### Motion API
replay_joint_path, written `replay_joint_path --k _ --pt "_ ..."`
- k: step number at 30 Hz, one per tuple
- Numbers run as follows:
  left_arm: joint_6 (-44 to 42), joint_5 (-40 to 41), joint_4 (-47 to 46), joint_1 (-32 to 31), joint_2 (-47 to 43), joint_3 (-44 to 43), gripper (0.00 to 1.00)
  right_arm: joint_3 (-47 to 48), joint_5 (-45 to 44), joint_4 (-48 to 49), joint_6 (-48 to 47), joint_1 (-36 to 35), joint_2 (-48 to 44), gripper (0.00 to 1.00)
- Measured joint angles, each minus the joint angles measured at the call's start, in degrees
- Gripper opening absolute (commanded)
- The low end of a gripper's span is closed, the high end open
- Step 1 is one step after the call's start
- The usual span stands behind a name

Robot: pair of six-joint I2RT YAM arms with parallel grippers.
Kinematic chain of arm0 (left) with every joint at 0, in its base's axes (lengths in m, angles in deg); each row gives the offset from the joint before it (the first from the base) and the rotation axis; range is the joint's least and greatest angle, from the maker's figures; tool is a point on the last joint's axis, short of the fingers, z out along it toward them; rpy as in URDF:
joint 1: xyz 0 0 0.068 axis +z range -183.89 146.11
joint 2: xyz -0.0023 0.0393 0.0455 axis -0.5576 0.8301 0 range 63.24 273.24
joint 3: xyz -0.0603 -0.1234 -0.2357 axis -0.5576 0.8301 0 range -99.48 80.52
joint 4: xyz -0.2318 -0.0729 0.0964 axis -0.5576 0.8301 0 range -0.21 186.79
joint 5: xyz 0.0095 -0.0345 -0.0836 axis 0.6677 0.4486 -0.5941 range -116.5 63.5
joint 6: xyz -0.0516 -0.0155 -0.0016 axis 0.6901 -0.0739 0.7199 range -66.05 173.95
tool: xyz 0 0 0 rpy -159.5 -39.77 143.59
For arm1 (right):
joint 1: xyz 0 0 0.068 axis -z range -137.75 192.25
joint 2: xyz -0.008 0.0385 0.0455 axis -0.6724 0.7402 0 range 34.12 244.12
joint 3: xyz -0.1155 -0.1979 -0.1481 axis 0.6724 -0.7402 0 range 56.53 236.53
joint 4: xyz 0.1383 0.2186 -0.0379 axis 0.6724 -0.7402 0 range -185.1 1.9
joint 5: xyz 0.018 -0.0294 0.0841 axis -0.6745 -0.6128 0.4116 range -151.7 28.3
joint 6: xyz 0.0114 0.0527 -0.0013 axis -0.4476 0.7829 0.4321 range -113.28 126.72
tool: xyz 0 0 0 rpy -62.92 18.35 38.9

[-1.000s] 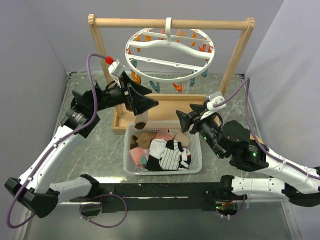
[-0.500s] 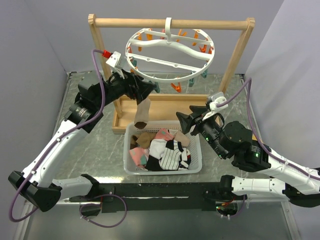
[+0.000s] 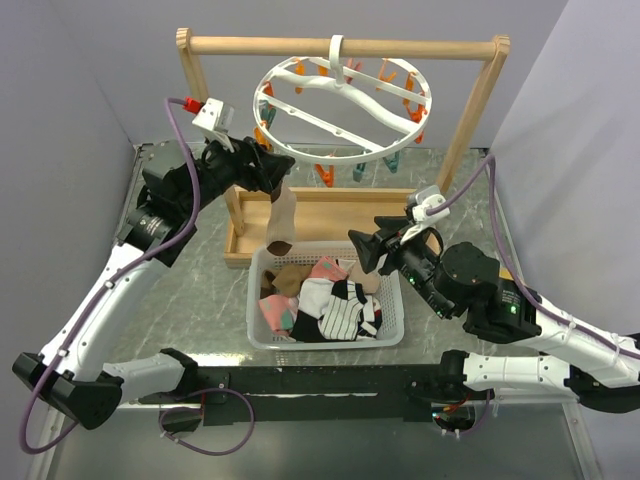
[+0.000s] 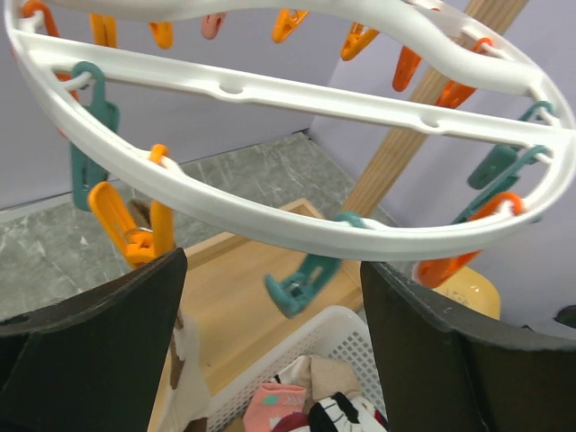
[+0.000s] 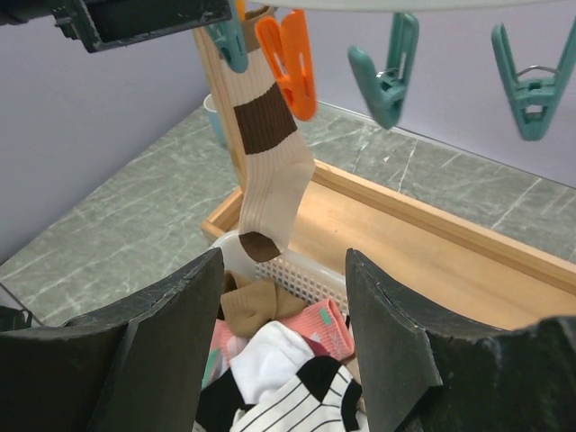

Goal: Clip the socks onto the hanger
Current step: Rotate the hanger at the clothesline.

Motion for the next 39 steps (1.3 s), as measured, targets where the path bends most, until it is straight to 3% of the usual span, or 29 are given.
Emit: replay_joint_path --k 3,7,9,15,27,31,37,39 --pt "0.94 -1.64 -0.07 0.0 -0.61 0.0 0.76 0.59 0.02 -0.37 0.0 -0.04 0.5 0.63" --pt "1.36 -1.62 -0.09 0.02 -0.92 0.0 0.59 1.01 -0.15 -0.7 -0.02 -0.33 0.55 0.63" --pt "1.38 0.24 0.22 0.24 -0.92 0.0 0.54 1.14 -0.26 -0.74 -0.02 -0.5 0.42 0.63" --pt "1.29 7.63 2.23 1.31 -0.9 -0.46 0.52 1.9 -0.68 -2.05 -0.04 -0.74 -0.04 0.63" --pt "1.57 12.31 2.62 2.05 -1.14 -1.38 0.57 6.32 -1.62 -4.22 -1.73 -1.66 0.02 0.63" --pt "1.97 12.0 2.95 2.95 -1.77 -1.38 0.72 9.18 -3.06 -4.17 -4.72 -1.75 0.02 0.63" --pt "0.85 2.78 3.69 3.39 -6.4 -0.2 0.86 10.99 -7.21 -0.26 -13.16 -1.75 0.55 0.65" --pt "0.63 -4.0 3.72 3.43 -8.63 0.11 0.83 10.99 -8.28 2.32 -16.59 -1.77 0.59 0.66"
